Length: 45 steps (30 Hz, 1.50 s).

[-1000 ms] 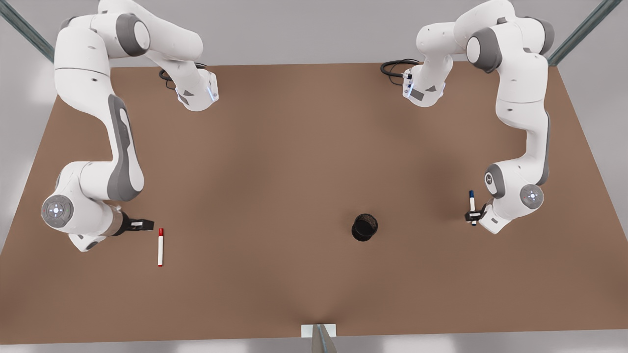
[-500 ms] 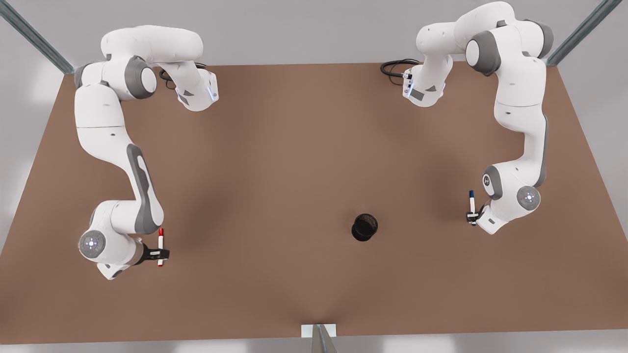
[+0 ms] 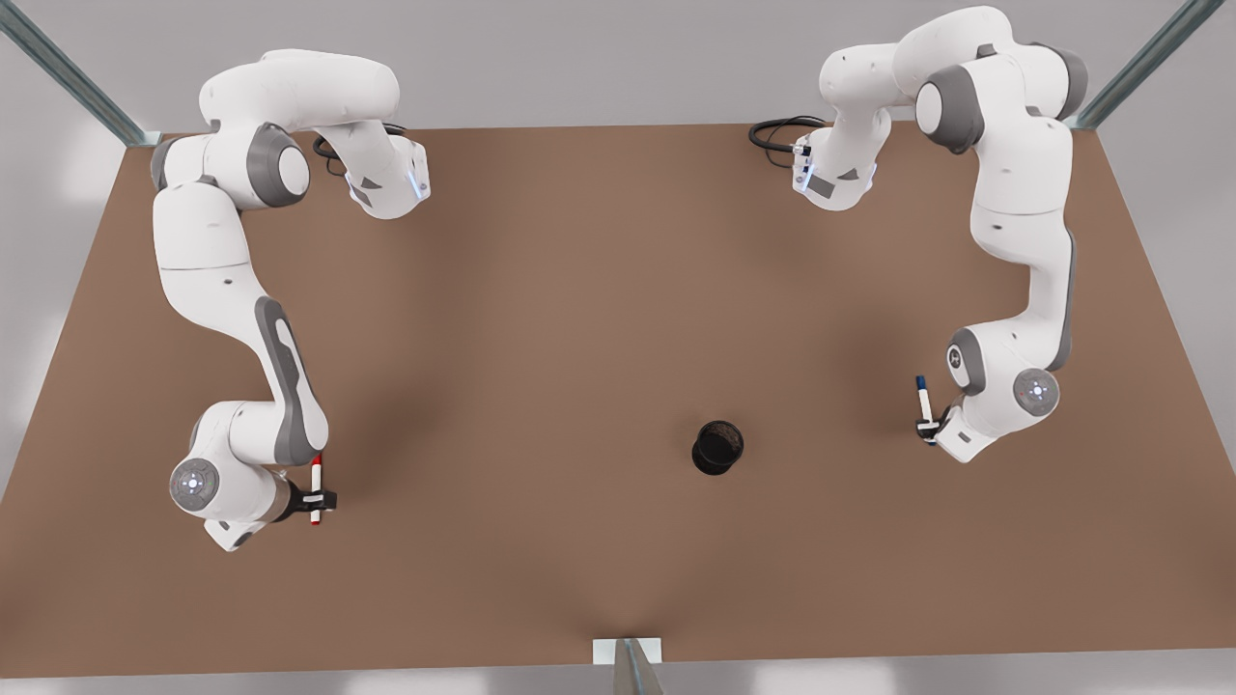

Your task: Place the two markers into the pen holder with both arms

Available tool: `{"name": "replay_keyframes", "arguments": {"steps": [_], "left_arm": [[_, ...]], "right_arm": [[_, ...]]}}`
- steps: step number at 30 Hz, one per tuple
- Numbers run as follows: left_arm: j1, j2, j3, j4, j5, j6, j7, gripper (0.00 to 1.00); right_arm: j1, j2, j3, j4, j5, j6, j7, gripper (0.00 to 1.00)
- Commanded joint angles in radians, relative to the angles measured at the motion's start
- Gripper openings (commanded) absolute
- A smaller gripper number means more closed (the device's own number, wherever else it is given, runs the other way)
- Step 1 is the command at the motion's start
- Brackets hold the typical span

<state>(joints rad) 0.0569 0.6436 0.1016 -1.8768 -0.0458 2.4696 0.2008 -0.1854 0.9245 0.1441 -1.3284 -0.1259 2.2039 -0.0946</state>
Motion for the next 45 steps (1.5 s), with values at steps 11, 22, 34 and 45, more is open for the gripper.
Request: {"name": "replay_keyframes", "arguments": {"steps": [11, 22, 34, 45], "left_arm": [[-0.143, -0.028, -0.016, 0.547, 0.009, -0.629, -0.351, 0.21], [-0.132, -0.197, -0.385, 0.406, -0.376, -0.327, -0.046, 0.21], [-0.094, -0.105, -0.381, 0.298, -0.868, -0.029, 1.341, 0.21], [-0.141, 0.002, -0.384, 0.288, -1.049, 0.078, 1.571, 0.21]], "right_arm": [[0.0, 0.008, -0.001, 0.0, 0.0, 0.028, -0.073, 0.67], [0.003, 0.011, 0.0, -0.002, -0.004, 0.03, -0.073, 0.57], [0.006, 0.01, 0.0, 0.0, -0.004, 0.023, -0.074, 0.44], [0.004, 0.01, 0.0, 0.0, -0.003, 0.027, -0.085, 0.31]]}}
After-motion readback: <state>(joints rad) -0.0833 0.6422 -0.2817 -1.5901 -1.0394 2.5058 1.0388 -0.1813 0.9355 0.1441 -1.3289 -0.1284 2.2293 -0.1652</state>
